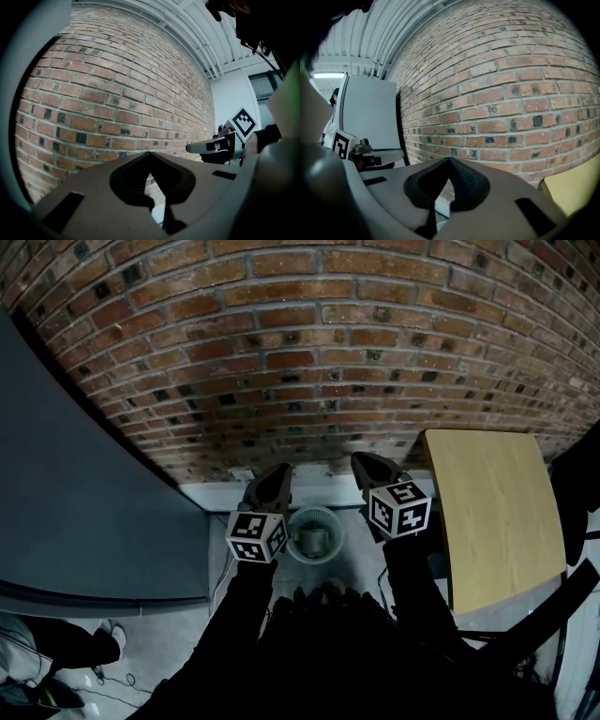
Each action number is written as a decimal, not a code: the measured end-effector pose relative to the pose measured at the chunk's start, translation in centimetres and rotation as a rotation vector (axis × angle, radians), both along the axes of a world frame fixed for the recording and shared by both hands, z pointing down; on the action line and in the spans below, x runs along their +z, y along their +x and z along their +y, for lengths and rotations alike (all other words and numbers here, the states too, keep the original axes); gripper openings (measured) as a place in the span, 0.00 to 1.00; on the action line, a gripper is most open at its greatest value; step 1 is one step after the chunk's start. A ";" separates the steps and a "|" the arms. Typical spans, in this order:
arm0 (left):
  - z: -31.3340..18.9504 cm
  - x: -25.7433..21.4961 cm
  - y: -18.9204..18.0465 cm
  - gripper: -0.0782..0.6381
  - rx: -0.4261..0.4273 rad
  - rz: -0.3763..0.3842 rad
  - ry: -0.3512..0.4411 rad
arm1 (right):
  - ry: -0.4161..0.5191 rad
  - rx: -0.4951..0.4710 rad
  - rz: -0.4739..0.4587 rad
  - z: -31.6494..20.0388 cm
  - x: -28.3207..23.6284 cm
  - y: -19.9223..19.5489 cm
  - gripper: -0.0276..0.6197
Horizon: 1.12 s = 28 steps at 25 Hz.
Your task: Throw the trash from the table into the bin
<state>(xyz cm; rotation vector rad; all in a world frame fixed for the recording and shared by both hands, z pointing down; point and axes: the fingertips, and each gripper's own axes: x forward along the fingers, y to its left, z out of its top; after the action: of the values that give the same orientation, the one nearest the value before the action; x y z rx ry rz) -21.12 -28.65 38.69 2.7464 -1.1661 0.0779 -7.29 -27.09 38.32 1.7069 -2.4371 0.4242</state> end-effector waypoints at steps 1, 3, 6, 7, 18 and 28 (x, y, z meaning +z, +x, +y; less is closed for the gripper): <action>0.0 0.0 0.0 0.12 0.002 -0.001 0.001 | -0.004 0.001 0.002 0.0 0.1 0.0 0.06; -0.1 0.0 0.1 0.12 0.005 -0.004 0.003 | -0.013 0.002 0.006 0.0 0.4 0.0 0.06; -0.1 -0.1 0.3 0.12 0.007 -0.007 0.004 | -0.015 0.002 0.017 0.1 0.6 0.0 0.06; -0.1 -0.1 0.3 0.12 0.006 -0.007 0.004 | -0.010 0.000 0.020 0.1 0.6 0.0 0.06; -0.2 0.3 0.2 0.12 0.003 -0.003 -0.006 | -0.002 -0.011 0.026 0.0 0.6 -0.2 0.06; -0.2 0.8 0.0 0.12 0.002 -0.003 -0.014 | -0.015 -0.012 0.030 0.0 1.1 -0.2 0.06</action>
<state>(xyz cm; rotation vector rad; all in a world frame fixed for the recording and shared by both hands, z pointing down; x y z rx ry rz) -21.08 -28.89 39.46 2.7367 -1.1588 0.0901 -7.53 -27.12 39.43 1.6790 -2.4165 0.4116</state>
